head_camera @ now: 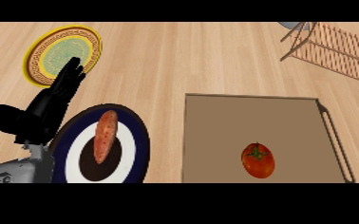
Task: Pick the pear from the tray and place it in the tiered shelf
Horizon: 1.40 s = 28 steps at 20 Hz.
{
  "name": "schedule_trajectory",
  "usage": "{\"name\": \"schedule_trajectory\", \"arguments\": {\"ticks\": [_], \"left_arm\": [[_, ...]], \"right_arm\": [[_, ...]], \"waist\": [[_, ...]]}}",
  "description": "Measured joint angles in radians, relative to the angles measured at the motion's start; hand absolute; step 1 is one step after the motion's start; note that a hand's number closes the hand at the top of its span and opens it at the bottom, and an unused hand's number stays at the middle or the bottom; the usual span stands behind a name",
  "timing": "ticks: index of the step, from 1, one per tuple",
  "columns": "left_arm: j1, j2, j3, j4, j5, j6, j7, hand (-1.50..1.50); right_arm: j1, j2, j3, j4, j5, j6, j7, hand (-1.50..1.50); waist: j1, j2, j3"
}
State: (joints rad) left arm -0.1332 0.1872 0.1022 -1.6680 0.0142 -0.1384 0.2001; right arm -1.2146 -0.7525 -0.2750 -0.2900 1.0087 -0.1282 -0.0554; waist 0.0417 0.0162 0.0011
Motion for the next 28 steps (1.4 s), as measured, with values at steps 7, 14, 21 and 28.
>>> {"name": "schedule_trajectory", "arguments": {"ticks": [7, 14, 21, 28], "left_arm": [[0.029, -0.015, -0.013, -0.021, -0.013, 0.008, -0.009, 0.0], [0.039, -0.026, -0.023, -0.032, -0.021, 0.015, -0.006, 0.0], [0.029, -0.018, -0.011, -0.007, -0.019, 0.009, -0.014, 0.0], [0.03, -0.022, -0.009, -0.016, -0.021, 0.015, -0.007, 0.0]], "right_arm": [[0.049, -0.057, 0.004, 0.033, 0.053, -0.155, 0.175, -1.5], [0.053, -0.125, 0.159, 0.094, 0.225, 0.01, 0.253, -1.5], [-0.027, -0.14, 0.089, 0.055, 0.169, -0.031, 0.335, -1.5], [-0.12, -0.168, -0.03, -0.011, 0.057, -0.088, 0.382, -1.5]], "waist": [[-0.002, 0.0, -0.002], [-0.003, -0.002, -0.002], [-0.006, -0.004, 0.0], [-0.016, -0.011, -0.001]]}}
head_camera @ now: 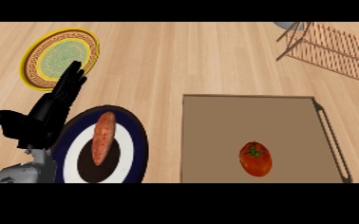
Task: Pick the pear from the tray and place it in the tiered shelf
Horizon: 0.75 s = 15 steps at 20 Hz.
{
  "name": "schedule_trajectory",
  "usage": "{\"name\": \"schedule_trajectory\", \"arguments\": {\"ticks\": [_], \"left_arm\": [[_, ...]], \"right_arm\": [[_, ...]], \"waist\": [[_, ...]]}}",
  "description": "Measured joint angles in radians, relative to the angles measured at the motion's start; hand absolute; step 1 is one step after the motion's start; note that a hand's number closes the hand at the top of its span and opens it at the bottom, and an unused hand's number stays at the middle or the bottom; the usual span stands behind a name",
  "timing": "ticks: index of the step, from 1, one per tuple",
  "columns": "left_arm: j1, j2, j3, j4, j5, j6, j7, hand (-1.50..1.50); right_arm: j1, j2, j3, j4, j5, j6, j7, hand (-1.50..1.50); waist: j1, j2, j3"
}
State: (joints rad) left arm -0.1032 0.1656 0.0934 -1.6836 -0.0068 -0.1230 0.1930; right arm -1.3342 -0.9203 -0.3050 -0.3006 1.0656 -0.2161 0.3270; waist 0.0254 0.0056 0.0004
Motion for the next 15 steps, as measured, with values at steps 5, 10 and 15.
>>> {"name": "schedule_trajectory", "arguments": {"ticks": [5, 10, 15], "left_arm": [[0.014, 0.001, 0.006, 0.006, 0.002, -0.003, -0.007, 0.0], [0.03, 0.011, 0.02, -0.017, 0.009, -0.004, 0.005, 0.0], [0.042, 0.004, 0.023, -0.022, 0.002, 0.008, 0.002, 0.0]], "right_arm": [[-0.064, -0.072, -0.108, -0.029, -0.093, -0.017, 0.074, -1.5], [-0.078, -0.188, -0.237, -0.036, -0.21, 0.02, 0.131, -1.5], [-0.002, -0.311, -0.348, -0.04, -0.323, 0.123, 0.115, -1.5]], "waist": [[-0.01, -0.004, 0.0], [-0.028, -0.011, 0.0], [-0.043, -0.013, 0.0]]}}
